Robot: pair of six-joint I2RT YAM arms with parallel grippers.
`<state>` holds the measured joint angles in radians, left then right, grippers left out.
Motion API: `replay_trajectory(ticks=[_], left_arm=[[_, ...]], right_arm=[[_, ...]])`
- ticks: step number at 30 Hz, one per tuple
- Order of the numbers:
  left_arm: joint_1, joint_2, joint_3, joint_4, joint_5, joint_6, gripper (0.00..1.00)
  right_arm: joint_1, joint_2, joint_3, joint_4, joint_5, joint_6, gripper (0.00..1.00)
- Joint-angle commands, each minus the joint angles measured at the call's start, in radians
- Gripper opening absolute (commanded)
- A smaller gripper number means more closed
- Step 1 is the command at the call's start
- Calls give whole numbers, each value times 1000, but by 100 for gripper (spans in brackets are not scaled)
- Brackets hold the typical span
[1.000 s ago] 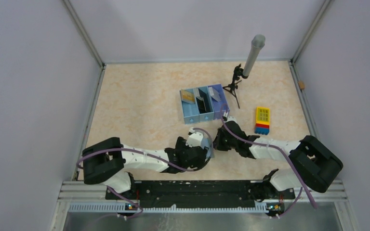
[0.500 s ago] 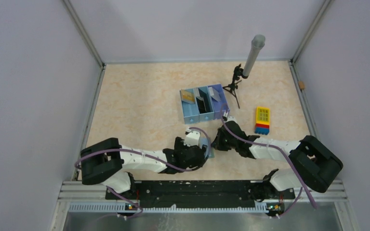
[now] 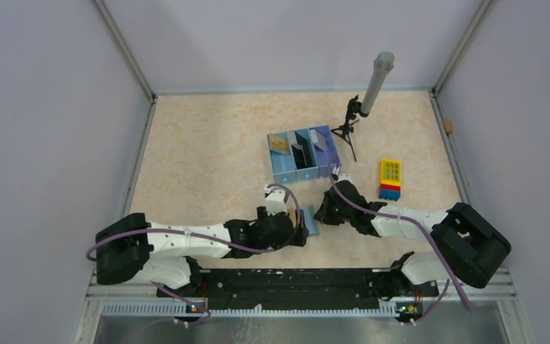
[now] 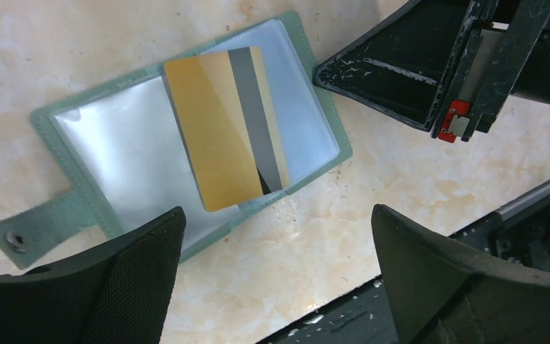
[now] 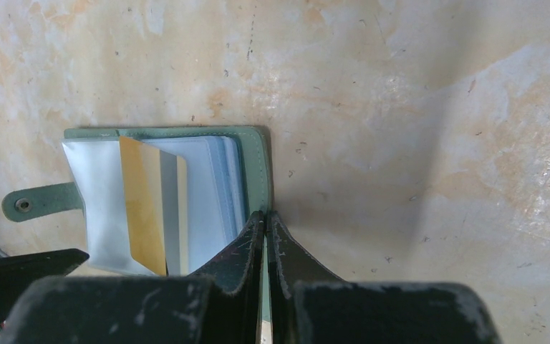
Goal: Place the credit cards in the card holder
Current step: Insert the credit card into the card holder.
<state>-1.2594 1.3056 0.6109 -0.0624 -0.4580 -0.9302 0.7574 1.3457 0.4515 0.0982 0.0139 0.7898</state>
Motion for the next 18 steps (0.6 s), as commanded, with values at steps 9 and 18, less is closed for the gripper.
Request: replay_trajectory(ticks=[9,18], left_arm=[[57,30,-45,55,138,-166,99],[76,74,-55,119,178,-162,99]], right_arm=[[10,-13,-24,-36,8,-3,0],[10,-5,-24,-26,4,-3,0]])
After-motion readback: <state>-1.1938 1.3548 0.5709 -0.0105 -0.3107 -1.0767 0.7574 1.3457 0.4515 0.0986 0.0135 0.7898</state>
